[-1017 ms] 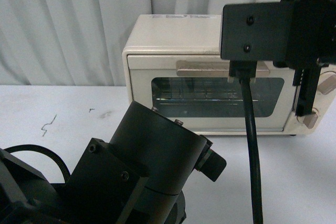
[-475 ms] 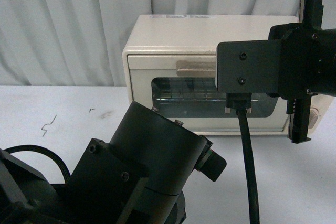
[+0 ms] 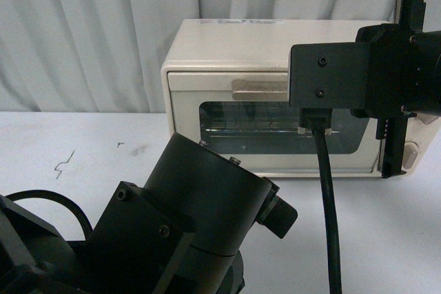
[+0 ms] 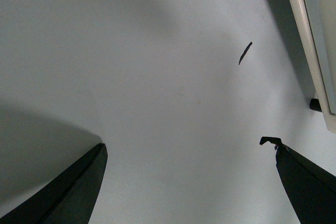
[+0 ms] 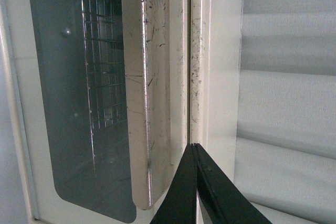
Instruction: Open oven
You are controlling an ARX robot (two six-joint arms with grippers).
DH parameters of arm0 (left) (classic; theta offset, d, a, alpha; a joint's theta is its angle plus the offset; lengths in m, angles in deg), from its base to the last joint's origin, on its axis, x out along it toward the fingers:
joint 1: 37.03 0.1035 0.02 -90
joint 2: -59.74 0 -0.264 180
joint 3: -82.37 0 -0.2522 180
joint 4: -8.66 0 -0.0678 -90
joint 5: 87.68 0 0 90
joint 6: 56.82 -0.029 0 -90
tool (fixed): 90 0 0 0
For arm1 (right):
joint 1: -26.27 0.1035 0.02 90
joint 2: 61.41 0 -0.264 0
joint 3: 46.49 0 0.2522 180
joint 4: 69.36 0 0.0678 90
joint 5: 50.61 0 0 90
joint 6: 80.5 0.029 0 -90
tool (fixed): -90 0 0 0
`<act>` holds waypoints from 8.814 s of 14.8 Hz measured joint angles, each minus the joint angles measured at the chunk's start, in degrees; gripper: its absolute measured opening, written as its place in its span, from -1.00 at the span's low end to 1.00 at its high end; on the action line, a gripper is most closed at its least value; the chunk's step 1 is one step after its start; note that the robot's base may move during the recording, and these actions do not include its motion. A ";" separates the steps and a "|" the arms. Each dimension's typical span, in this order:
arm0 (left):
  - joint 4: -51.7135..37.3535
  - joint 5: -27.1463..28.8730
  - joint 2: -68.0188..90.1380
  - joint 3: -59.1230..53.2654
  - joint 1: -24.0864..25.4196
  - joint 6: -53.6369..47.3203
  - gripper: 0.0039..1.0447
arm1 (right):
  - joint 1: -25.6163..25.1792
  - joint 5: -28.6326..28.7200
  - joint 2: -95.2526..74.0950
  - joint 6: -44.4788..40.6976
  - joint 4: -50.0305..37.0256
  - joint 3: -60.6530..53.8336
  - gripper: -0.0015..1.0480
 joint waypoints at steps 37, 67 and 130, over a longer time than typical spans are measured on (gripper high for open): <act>0.07 0.00 0.00 0.00 -0.09 -0.02 0.88 | 1.33 8.74 7.52 24.09 31.32 -1.73 -0.96; 0.04 -0.22 0.00 0.00 -0.15 0.00 0.88 | -8.09 -12.04 40.15 83.56 -13.57 -34.23 -0.96; -34.82 19.67 -46.71 -36.85 14.86 -66.60 0.06 | -16.76 -3.17 94.82 84.02 31.91 -42.84 0.87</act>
